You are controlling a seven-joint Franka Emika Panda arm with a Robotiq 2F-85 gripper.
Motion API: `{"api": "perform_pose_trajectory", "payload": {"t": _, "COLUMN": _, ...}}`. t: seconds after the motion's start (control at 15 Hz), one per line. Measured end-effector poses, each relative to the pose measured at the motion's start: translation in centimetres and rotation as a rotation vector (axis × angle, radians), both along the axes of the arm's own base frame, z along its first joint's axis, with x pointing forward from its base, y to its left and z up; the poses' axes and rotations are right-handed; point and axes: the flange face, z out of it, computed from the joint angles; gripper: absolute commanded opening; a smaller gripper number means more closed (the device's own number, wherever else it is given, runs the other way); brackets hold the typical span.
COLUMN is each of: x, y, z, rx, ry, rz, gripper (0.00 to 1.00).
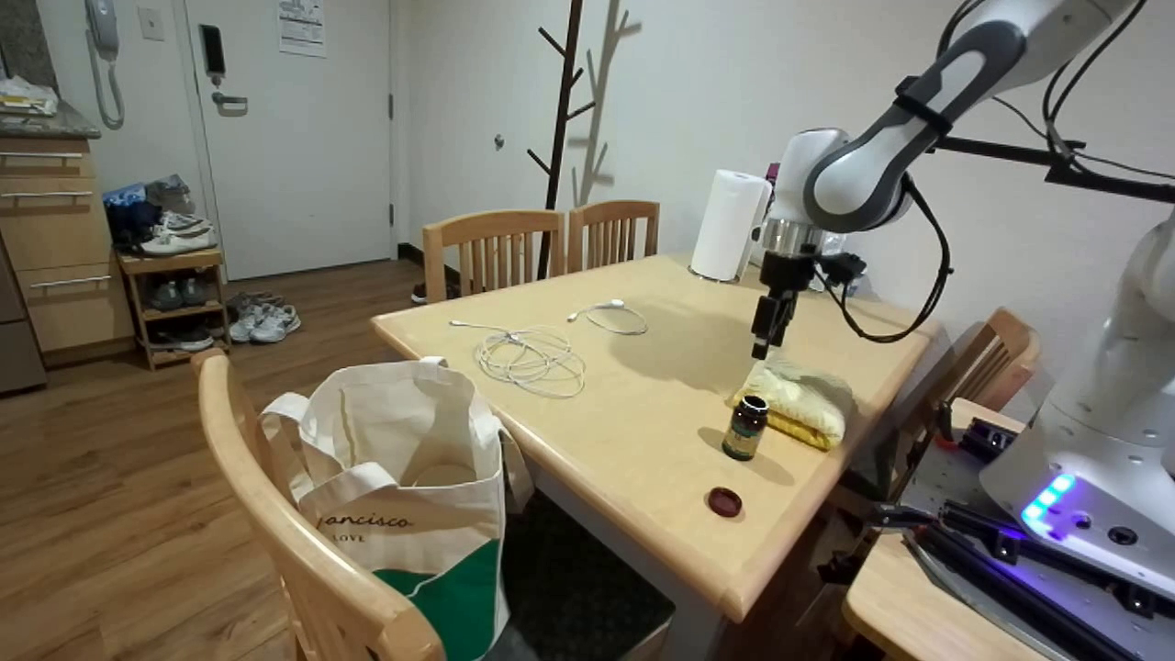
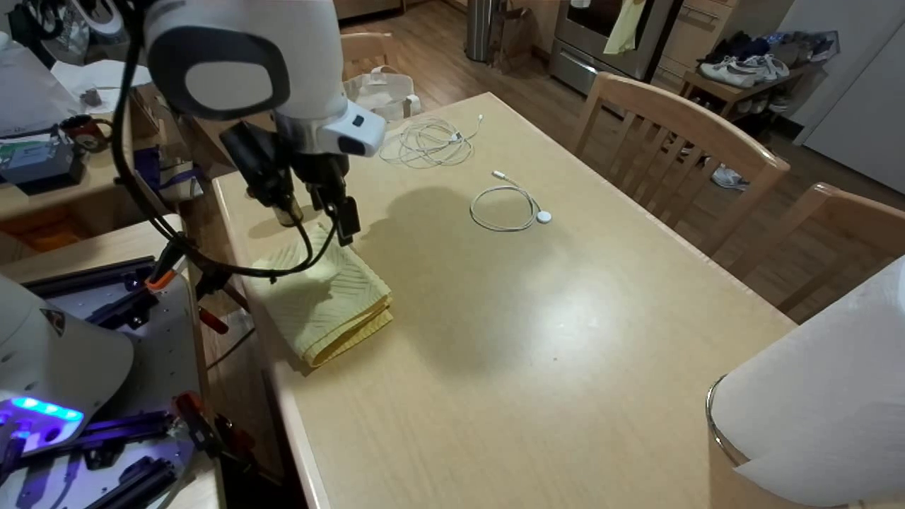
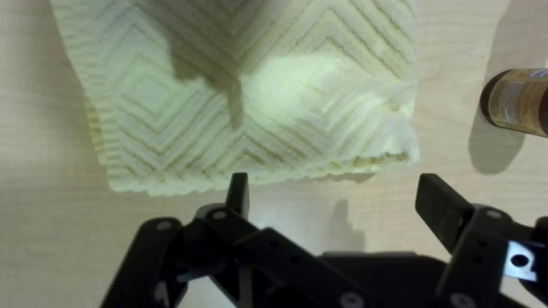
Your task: Close the bottle with the lid, wipe the table with the yellow cloth, and move the bottle forward
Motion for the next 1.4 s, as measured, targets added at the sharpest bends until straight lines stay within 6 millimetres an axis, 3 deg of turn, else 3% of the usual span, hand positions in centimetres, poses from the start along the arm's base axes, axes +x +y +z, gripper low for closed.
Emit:
{"api": "perform_pose_trajectory", "payload": {"t": 0.33, "x": 0.1, "y": 3.6, "z": 6.4, "rx": -0.010, "ry": -0.095, "rz": 0.229, "gripper": 1.00}}
{"api": "perform_pose_trajectory", "payload": {"t": 0.53, "x": -0.9, "y": 8.1, "z": 9.4, "rx": -0.010, "ry": -0.120, "rz": 0.380, "gripper": 1.00}}
{"api": "perform_pose_trajectory", "payload": {"t": 0.8, "x": -1.9, "y": 15.8, "z": 12.0, "rx": -0.003, "ry": -0.168, "rz": 0.588, "gripper": 1.00}}
{"api": "perform_pose_trajectory", "payload": {"t": 1.07, "x": -1.6, "y": 21.9, "z": 12.0, "rx": 0.009, "ry": -0.176, "rz": 0.785, "gripper": 1.00}}
{"api": "perform_pose_trajectory", "payload": {"t": 1.4, "x": 1.0, "y": 24.7, "z": 8.5, "rx": 0.051, "ry": -0.089, "rz": 0.987, "gripper": 1.00}}
